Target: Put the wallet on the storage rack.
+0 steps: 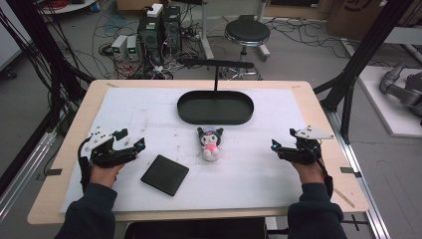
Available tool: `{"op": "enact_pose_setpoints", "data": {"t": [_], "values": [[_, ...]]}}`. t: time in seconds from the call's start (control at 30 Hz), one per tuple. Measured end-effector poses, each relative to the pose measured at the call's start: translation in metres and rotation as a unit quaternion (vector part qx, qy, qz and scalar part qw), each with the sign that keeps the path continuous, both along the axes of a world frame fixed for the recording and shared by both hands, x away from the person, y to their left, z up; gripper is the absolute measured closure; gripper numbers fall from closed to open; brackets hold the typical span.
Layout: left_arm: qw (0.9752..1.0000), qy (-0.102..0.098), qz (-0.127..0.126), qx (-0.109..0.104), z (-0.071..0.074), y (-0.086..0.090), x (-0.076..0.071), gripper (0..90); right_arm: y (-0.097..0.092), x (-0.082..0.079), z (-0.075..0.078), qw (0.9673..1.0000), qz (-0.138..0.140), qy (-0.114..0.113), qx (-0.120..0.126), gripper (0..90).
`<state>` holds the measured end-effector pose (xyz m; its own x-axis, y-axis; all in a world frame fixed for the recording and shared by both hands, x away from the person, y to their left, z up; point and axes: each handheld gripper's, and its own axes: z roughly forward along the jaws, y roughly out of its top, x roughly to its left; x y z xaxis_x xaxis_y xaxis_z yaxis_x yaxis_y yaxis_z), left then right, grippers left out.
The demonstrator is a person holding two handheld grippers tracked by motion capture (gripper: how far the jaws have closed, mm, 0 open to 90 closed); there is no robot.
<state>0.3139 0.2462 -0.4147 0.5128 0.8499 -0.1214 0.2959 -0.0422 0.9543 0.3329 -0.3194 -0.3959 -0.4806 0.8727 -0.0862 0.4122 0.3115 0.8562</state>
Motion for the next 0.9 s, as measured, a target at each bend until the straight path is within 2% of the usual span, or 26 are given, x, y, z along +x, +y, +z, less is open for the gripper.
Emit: {"op": "enact_pose_setpoints", "data": {"t": [0.07, 0.13, 0.17, 0.2, 0.27, 0.3, 0.33, 0.37, 0.4, 0.43, 0.5, 0.53, 0.57, 0.6, 0.63, 0.67, 0.7, 0.73, 0.77, 0.8, 0.87, 0.9], "values": [[0.9999, 0.005, -0.009, 0.002, -0.001, -0.001, 0.000, 25.0, 0.001, 0.001, 0.000, 1.0000, 0.000, 0.001, 0.000, 20.6], [0.9995, 0.021, -0.025, 0.002, -0.003, -0.002, 0.002, 27.9, 0.002, 0.004, -0.002, 1.0000, 0.002, 0.003, -0.002, 20.6], [0.9977, 0.043, -0.053, 0.003, -0.008, -0.006, 0.004, 30.9, 0.003, 0.004, -0.002, 1.0000, 0.001, 0.006, -0.002, 20.5], [0.9962, 0.055, -0.067, 0.009, -0.010, -0.008, 0.005, 33.3, 0.003, 0.005, -0.003, 1.0000, 0.003, 0.008, -0.003, 20.6], [0.9933, 0.080, -0.080, 0.024, -0.015, -0.015, 0.008, 33.6, 0.004, 0.006, -0.003, 0.9999, 0.003, 0.010, -0.004, 20.6], [0.9933, 0.080, -0.080, 0.024, -0.015, -0.015, 0.008, 34.7, 0.004, 0.007, -0.004, 0.9999, 0.003, 0.010, -0.005, 20.6], [0.9906, 0.095, -0.092, 0.035, -0.020, -0.021, 0.009, 36.8, 0.004, 0.007, -0.004, 0.9999, 0.005, 0.009, -0.006, 20.6], [0.9906, 0.095, -0.092, 0.035, -0.020, -0.021, 0.009, 37.2, 0.004, 0.007, -0.004, 0.9999, 0.005, 0.009, -0.006, 20.5], [0.9884, 0.106, -0.102, 0.038, -0.022, -0.025, 0.010, 37.6, 0.004, 0.007, -0.004, 0.9999, 0.005, 0.009, -0.006, 20.6], [0.9884, 0.106, -0.102, 0.038, -0.022, -0.025, 0.010, 39.2, 0.004, 0.007, -0.004, 0.9999, 0.005, 0.009, -0.006, 20.6], [0.9862, 0.116, -0.111, 0.043, -0.024, -0.029, 0.010, 41.7, 0.004, 0.007, -0.004, 0.9999, 0.005, 0.010, -0.006, 20.6], [0.9829, 0.134, -0.118, 0.046, -0.026, -0.031, 0.011, 43.1, 0.005, 0.006, -0.004, 0.9999, 0.005, 0.011, -0.007, 20.6], [0.9829, 0.134, -0.118, 0.046, -0.026, -0.031, 0.011, 44.1, 0.005, 0.006, -0.004, 0.9999, 0.005, 0.011, -0.007, 20.6], [0.9804, 0.148, -0.121, 0.048, -0.028, -0.031, 0.012, 44.3, 0.005, 0.006, -0.004, 0.9999, 0.006, 0.012, -0.008, 20.6], [0.9720, 0.187, -0.131, 0.055, -0.034, -0.033, 0.015, 44.3, 0.005, 0.006, -0.004, 0.9999, 0.006, 0.011, -0.008, 20.6], [0.9720, 0.187, -0.131, 0.055, -0.034, -0.033, 0.015, 44.3, 0.005, 0.006, -0.004, 0.9999, 0.006, 0.011, -0.008, 20.6], [0.9696, 0.200, -0.136, 0.038, -0.035, -0.031, 0.015, 45.3, 0.004, 0.006, -0.004, 0.9999, 0.005, 0.011, -0.008, 20.6], [0.9667, 0.204, -0.152, 0.030, -0.035, -0.030, 0.015, 50.6, 0.004, 0.005, -0.003, 0.9999, 0.005, 0.011, -0.009, 20.6], [0.9667, 0.204, -0.152, 0.030, -0.035, -0.030, 0.015, 60.3, 0.004, 0.005, -0.003, 0.9999, 0.005, 0.011, -0.009, 20.6], [0.9658, 0.205, -0.155, 0.034, -0.034, -0.031, 0.015, 63.5, 0.004, 0.006, -0.004, 0.9999, 0.005, 0.010, -0.008, 20.6], [0.9644, 0.218, -0.148, 0.025, -0.031, -0.029, 0.016, 73.0, 0.004, 0.006, -0.004, 0.9999, 0.004, 0.011, -0.008, 20.6], [0.9644, 0.218, -0.148, 0.025, -0.031, -0.029, 0.016, 75.8, 0.004, 0.006, -0.004, 0.9999, 0.005, 0.011, -0.008, 20.6]]}}
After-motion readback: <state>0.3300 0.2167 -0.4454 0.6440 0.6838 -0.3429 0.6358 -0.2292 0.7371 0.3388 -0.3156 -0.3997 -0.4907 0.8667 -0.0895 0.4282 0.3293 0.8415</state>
